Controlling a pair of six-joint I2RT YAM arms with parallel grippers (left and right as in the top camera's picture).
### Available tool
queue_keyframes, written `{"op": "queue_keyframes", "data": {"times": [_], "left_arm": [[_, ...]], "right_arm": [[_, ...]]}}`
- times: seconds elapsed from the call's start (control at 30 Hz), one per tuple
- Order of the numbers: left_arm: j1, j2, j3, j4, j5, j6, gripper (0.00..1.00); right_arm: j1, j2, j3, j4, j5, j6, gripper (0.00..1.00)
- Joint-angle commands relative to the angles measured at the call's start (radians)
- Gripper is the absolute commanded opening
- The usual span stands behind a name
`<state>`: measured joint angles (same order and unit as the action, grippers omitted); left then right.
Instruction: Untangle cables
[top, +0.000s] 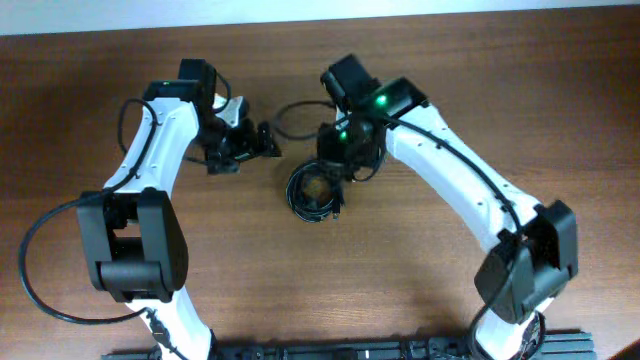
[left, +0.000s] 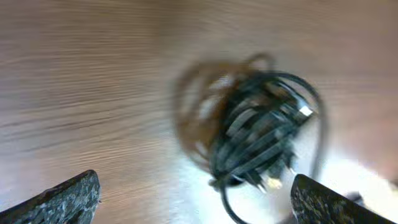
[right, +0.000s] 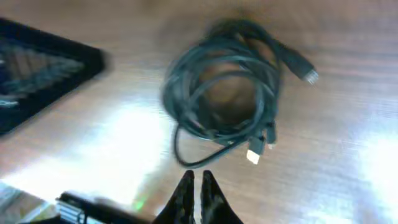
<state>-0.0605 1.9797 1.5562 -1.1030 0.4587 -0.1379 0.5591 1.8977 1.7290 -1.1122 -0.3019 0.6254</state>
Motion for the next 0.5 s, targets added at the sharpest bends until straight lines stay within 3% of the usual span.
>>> {"op": "queue_keyframes", "data": {"times": [0.0,0.03,0.07,0.13,0.27,0.33,0.4,0.47], "left_arm": [[-0.005,0.008,0.015,-0.002,0.2,0.135,0.99],[-0.005,0.008,0.015,-0.002,0.2,0.135,0.99],[-0.005,0.008,0.015,-0.002,0.199,0.135,0.99],[-0.005,0.008,0.015,-0.001,0.174,0.131,0.99],[-0.005,0.008,0.015,-0.001,0.173,0.131,0.99],[-0.005,0.008,0.015,0.0,0.146,0.121,0.99],[-0.005,0.008,0.015,0.002,-0.023,-0.037,0.99],[-0.004,0.008,0.015,0.002,-0.06,-0.06,0.99]], "right_arm": [[0.003,-0.021,0.027,-0.011,-0.043,-0.045,0.04],[0.003,-0.021,0.024,-0.013,0.016,-0.045,0.32],[0.004,-0.008,0.02,-0.051,0.095,-0.017,0.54],[0.005,0.035,-0.048,-0.071,0.111,0.098,0.58],[0.005,0.058,-0.215,0.125,0.035,0.168,0.69],[0.005,0.058,-0.301,0.252,-0.016,0.196,0.69],[0.005,0.058,-0.339,0.328,-0.031,0.196,0.68],[0.005,0.058,-0.339,0.347,-0.027,0.196,0.55]]}}
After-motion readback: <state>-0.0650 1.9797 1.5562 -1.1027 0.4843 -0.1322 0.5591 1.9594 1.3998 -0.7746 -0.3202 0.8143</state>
